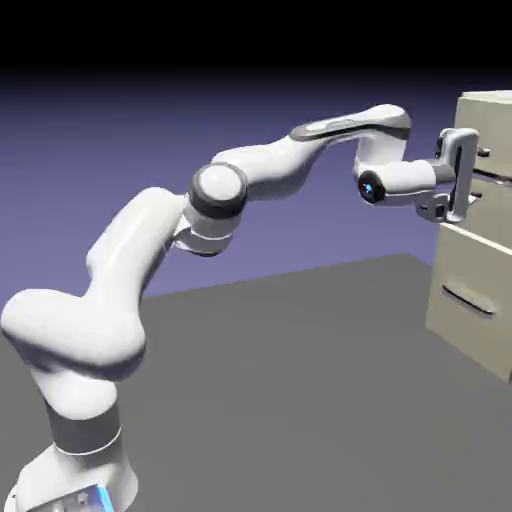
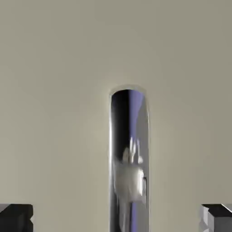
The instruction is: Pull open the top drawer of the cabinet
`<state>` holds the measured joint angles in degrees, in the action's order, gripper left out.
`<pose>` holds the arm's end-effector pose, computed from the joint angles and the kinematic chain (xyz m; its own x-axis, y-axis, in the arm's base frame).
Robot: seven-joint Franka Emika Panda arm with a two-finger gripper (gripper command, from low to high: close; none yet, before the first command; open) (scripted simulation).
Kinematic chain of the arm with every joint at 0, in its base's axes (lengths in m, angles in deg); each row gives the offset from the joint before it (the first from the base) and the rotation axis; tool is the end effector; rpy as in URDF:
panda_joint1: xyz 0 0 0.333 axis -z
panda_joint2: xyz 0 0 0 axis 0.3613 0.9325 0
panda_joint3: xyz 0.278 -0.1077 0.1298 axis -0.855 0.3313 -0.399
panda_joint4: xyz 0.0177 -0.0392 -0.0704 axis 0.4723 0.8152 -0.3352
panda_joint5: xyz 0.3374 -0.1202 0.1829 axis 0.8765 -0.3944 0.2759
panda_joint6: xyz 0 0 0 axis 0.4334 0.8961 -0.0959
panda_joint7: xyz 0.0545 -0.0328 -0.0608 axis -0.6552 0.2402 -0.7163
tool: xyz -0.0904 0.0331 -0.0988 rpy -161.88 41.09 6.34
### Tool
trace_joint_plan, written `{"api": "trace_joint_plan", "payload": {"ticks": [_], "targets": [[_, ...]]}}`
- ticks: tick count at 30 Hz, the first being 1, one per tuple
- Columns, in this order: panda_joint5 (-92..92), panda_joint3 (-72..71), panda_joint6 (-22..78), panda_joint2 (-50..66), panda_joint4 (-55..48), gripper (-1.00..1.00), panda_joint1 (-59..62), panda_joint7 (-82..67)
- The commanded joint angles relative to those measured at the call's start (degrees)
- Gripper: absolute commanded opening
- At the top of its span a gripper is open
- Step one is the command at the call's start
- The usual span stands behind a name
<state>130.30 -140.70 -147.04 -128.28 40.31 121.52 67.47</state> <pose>0.8212 0.0796 0.4931 -0.0067 -0.7110 -0.7032 0.0020 0.7032 -0.7110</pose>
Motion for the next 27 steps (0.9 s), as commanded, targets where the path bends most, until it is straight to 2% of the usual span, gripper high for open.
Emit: {"api": "trace_joint_plan", "payload": {"ticks": [1,18,19,27], "targets": [[-1.91,0.20,-0.18,-0.72,-0.89,0.00,0.46,2.50],[-33.33,3.40,-3.09,-12.57,-15.58,0.00,8.07,43.47],[-33.33,3.40,-3.09,-12.57,-15.58,-1.00,8.07,43.47],[-18.08,3.01,-2.51,-8.99,-10.47,-1.00,4.33,26.03]]}}
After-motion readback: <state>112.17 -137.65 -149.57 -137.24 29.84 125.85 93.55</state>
